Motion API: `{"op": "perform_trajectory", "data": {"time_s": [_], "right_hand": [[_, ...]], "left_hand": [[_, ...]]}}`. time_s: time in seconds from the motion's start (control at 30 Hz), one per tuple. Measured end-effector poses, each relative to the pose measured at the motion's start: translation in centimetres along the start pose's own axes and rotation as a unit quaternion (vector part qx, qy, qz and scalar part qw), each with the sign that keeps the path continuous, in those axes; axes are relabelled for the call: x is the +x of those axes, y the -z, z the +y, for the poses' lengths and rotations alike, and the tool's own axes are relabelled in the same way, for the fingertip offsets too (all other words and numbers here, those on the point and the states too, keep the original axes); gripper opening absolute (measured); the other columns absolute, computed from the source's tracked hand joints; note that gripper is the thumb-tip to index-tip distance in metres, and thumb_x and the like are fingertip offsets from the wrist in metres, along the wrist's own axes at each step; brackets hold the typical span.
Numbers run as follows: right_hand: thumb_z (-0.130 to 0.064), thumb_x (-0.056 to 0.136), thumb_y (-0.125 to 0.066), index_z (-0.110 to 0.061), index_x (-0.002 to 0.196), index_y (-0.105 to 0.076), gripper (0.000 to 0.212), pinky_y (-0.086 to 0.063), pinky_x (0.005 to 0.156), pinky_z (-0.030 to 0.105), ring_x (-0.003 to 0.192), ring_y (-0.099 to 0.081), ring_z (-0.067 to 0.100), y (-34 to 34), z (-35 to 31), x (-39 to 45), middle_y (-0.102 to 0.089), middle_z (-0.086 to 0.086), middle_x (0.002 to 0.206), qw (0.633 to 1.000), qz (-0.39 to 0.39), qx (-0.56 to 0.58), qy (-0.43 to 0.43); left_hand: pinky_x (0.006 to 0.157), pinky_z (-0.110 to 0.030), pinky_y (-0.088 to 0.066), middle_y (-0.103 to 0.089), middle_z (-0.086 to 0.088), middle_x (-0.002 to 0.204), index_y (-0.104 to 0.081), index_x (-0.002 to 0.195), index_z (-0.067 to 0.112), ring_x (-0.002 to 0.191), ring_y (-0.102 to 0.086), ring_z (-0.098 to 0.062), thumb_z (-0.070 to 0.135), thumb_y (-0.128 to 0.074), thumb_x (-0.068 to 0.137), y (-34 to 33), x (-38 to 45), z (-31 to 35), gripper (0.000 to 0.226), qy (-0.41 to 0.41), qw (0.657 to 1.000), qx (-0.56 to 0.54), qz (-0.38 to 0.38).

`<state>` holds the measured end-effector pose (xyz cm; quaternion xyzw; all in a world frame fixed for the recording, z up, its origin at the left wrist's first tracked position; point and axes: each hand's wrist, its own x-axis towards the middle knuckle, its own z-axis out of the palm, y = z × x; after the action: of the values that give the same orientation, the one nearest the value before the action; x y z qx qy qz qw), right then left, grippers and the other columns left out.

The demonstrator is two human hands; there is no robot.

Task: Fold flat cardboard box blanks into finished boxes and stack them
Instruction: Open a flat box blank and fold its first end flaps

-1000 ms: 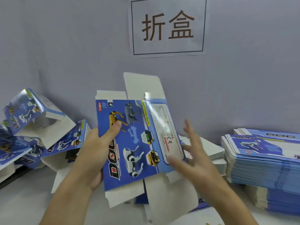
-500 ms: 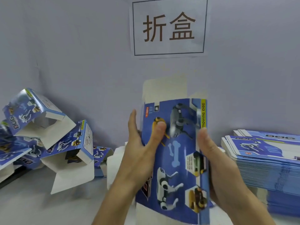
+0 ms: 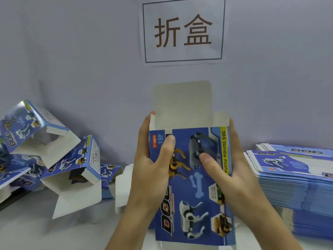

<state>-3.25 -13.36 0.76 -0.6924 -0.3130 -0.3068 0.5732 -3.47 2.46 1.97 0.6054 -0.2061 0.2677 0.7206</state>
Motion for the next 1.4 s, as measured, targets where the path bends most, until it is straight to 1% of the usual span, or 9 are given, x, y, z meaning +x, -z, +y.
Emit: {"op": "perform_trajectory", "data": {"time_s": [0.13, 0.27, 0.37, 0.47, 0.57, 0.67, 0.8, 0.93, 1.4], "right_hand": [[-0.049, 0.076, -0.072, -0.053, 0.131, -0.047, 0.06, -0.056, 0.095, 0.048, 0.114, -0.067, 0.018, 1.0, -0.3, 0.6, -0.067, -0.009, 0.122, 0.994, -0.024, 0.077, -0.075], [-0.09, 0.054, -0.066, -0.04, 0.068, -0.07, 0.052, -0.055, 0.066, 0.022, 0.068, -0.069, 0.005, 0.6, -0.7, 1.8, -0.068, -0.007, 0.07, 0.986, 0.041, 0.14, -0.082], [-0.051, 0.077, -0.059, -0.018, 0.078, -0.053, 0.034, -0.045, 0.055, 0.036, 0.062, -0.051, 0.02, 0.2, -0.5, 1.4, -0.042, 0.022, 0.072, 0.974, 0.099, 0.166, -0.118], [-0.029, 0.073, -0.047, -0.033, 0.11, -0.06, 0.04, -0.039, 0.048, 0.026, 0.048, -0.038, 0.013, 0.4, -0.4, 1.1, -0.034, -0.003, 0.059, 0.963, 0.126, 0.186, -0.15], [-0.032, 0.073, -0.052, -0.052, 0.126, -0.057, 0.057, -0.038, 0.061, 0.037, 0.06, -0.025, 0.024, 0.0, -0.8, 0.7, -0.034, -0.004, 0.059, 0.955, 0.082, 0.241, -0.155], [-0.04, 0.075, -0.064, -0.031, 0.106, -0.062, 0.032, -0.05, 0.063, 0.042, 0.067, -0.052, 0.033, -0.2, -1.1, 0.1, -0.051, 0.019, 0.083, 0.939, 0.047, 0.316, -0.129], [-0.063, 0.07, -0.079, -0.016, 0.106, -0.051, 0.065, -0.059, 0.063, 0.035, 0.083, -0.069, 0.031, -0.1, -1.5, -0.3, -0.065, 0.019, 0.103, 0.908, -0.012, 0.405, -0.105], [-0.024, 0.083, -0.06, -0.012, 0.1, -0.052, 0.023, -0.059, 0.062, 0.03, 0.078, -0.074, 0.021, 0.0, -0.6, 0.1, -0.073, 0.005, 0.092, 0.958, 0.046, 0.273, -0.078], [-0.038, 0.094, -0.05, -0.019, 0.111, -0.066, 0.03, -0.057, 0.059, 0.019, 0.082, -0.075, 0.012, -0.7, -0.2, -0.1, -0.075, -0.002, 0.094, 0.988, 0.106, 0.11, -0.024]], "left_hand": [[0.061, -0.044, -0.062, -0.074, -0.008, 0.093, -0.062, 0.108, 0.049, 0.08, -0.074, -0.037, 0.081, -0.066, 0.067, -0.6, -0.1, 0.0, 0.053, 0.024, 0.999, -0.031, -0.022], [0.06, -0.041, -0.058, -0.068, -0.015, 0.079, -0.063, 0.078, 0.025, 0.067, -0.069, -0.029, 0.058, -0.053, 0.088, -0.9, -0.4, -0.2, 0.036, 0.031, 0.997, -0.068, 0.003], [0.05, -0.028, -0.052, -0.059, -0.008, 0.068, -0.051, 0.071, 0.017, 0.057, -0.059, -0.021, 0.046, -0.052, 0.088, -0.6, -0.4, -0.1, 0.033, 0.041, 0.997, -0.051, -0.034], [0.052, -0.031, -0.056, -0.07, -0.004, 0.085, -0.064, 0.104, 0.038, 0.065, -0.07, -0.022, 0.039, -0.052, 0.08, -0.4, -0.2, 0.1, 0.028, 0.039, 0.995, -0.072, -0.056], [0.056, -0.03, -0.058, -0.071, 0.01, 0.081, -0.06, 0.107, 0.062, 0.067, -0.068, -0.019, 0.038, -0.049, 0.078, -0.4, -0.1, 0.1, 0.039, 0.052, 0.995, -0.08, -0.03], [0.058, -0.038, -0.052, -0.061, -0.014, 0.083, -0.059, 0.091, 0.031, 0.066, -0.06, -0.028, 0.043, -0.054, 0.081, -0.4, -0.2, 0.3, 0.016, 0.034, 0.992, -0.12, -0.019], [0.055, -0.031, -0.058, -0.073, -0.008, 0.084, -0.06, 0.087, 0.024, 0.073, -0.074, -0.023, 0.062, -0.06, 0.069, -0.2, -0.6, 0.4, 0.043, 0.013, 0.988, -0.154, 0.018], [0.056, -0.033, -0.06, -0.072, -0.004, 0.091, -0.055, 0.095, 0.036, 0.082, -0.075, -0.026, 0.052, -0.063, 0.072, -0.1, -0.7, 0.1, 0.029, 0.004, 0.994, -0.093, -0.051], [0.055, -0.026, -0.059, -0.075, -0.004, 0.094, -0.061, 0.1, 0.029, 0.084, -0.076, -0.025, 0.051, -0.055, 0.084, 1.4, -0.1, -0.1, 0.028, -0.021, 0.997, -0.005, -0.071]]}}
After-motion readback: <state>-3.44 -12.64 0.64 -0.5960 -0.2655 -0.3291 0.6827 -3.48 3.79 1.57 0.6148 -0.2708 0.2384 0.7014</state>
